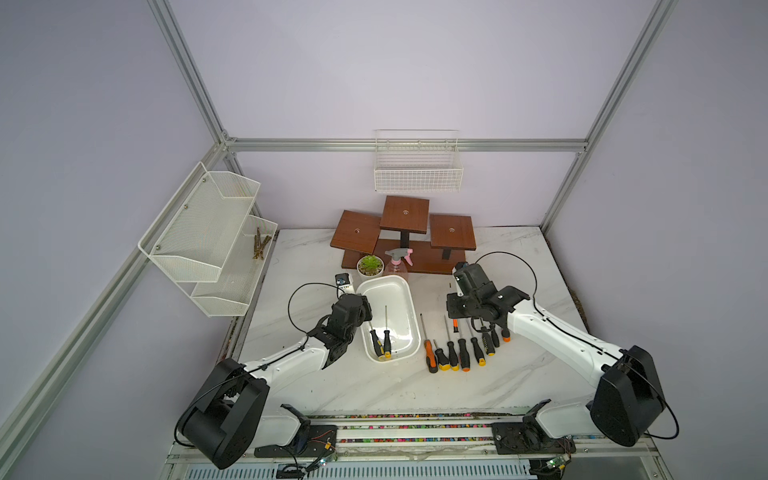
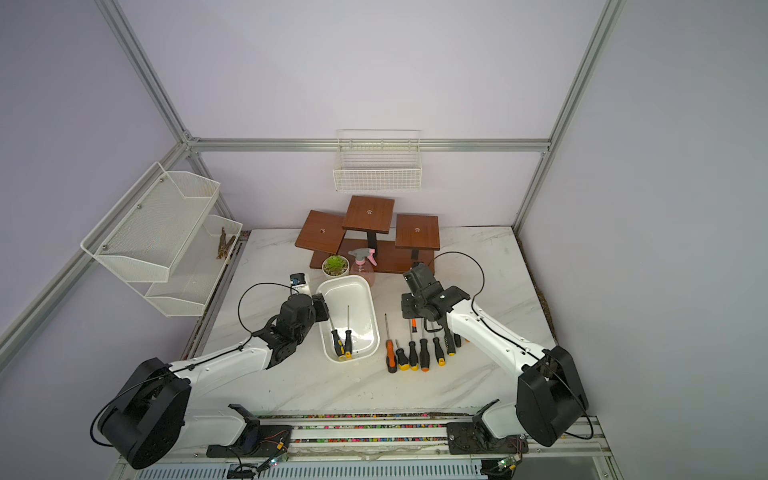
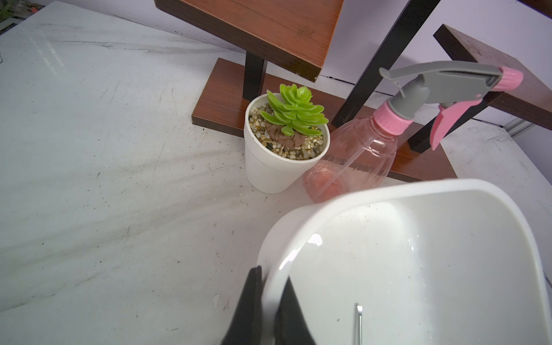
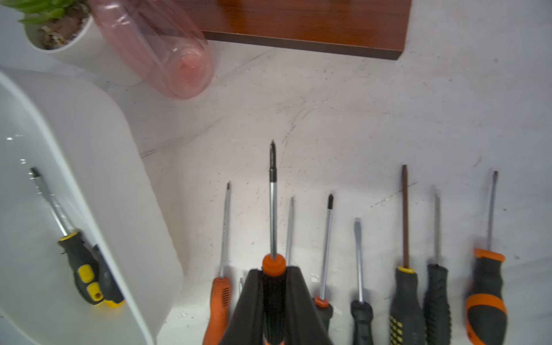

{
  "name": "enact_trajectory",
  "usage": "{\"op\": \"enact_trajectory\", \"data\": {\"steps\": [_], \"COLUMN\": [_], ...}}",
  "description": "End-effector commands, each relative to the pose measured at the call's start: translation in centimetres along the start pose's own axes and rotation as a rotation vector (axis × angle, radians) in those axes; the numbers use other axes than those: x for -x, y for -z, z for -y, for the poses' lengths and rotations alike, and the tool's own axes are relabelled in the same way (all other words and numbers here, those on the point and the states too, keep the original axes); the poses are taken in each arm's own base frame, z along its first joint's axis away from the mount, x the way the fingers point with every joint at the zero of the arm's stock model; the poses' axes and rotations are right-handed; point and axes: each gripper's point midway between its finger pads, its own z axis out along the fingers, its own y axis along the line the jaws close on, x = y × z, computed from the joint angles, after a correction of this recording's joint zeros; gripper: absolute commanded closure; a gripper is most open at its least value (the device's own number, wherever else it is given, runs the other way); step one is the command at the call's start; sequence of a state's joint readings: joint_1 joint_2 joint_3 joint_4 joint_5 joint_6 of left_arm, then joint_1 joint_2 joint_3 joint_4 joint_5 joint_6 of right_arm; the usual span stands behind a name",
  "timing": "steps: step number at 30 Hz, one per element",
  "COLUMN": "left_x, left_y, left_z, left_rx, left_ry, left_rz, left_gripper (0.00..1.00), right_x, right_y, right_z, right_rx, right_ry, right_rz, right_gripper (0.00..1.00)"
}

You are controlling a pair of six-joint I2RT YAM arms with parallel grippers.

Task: Take out the screwdriver from the storage box
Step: Place the screwdriver at the center of the board.

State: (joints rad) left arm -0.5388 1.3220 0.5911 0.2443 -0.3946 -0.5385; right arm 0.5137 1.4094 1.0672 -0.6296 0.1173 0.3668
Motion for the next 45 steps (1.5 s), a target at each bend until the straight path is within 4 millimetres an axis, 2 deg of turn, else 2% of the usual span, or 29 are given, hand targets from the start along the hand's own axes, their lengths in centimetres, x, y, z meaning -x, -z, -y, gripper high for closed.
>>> {"op": "enact_trajectory", "data": {"steps": [1,9,15,20,32,36,45], "left_x": [1.1,0.9,0.9,0.9,0.9,0.9,0.9], "left_y": [0.2,-0.1,-0.1,-0.1,-0.2,-0.2,-0.2], "left_z": [0.4,0.6,0.6,0.5,0.6,0.6,0.6], "left_rx": [-0.009,-0.008,-0.007,-0.006,-0.008,-0.006,-0.007], "left_ry": [-0.007,-0.013,-0.015,-0.013,-0.013,-0.014,-0.013], "left_rz": [0.028,0.016,0.014,0.016,0.015,0.014,0.016], "left_gripper": [1.0,1.0,1.0,1.0,1.0,1.0,1.0], "right_x": [-1.0,-0.8,-1.4,-2.6,-4.2,-5.1,-5.9], "right_y": [0.5,1.0,1.2,0.1,-2.7,-4.0,-5.3], "right_z": [3.7,12.3,16.6,18.2,20.8,21.3,22.2], "right_rx": [-0.075,-0.228,-0.311,-0.353,-0.423,-0.427,-0.428], "right_ry": [0.033,-0.076,-0.13,-0.148,-0.165,-0.165,-0.177], "right_rz": [-0.043,-0.046,-0.06,-0.096,-0.203,-0.254,-0.307], "right_gripper": [1.0,1.0,1.0,1.0,1.0,1.0,1.0]}}
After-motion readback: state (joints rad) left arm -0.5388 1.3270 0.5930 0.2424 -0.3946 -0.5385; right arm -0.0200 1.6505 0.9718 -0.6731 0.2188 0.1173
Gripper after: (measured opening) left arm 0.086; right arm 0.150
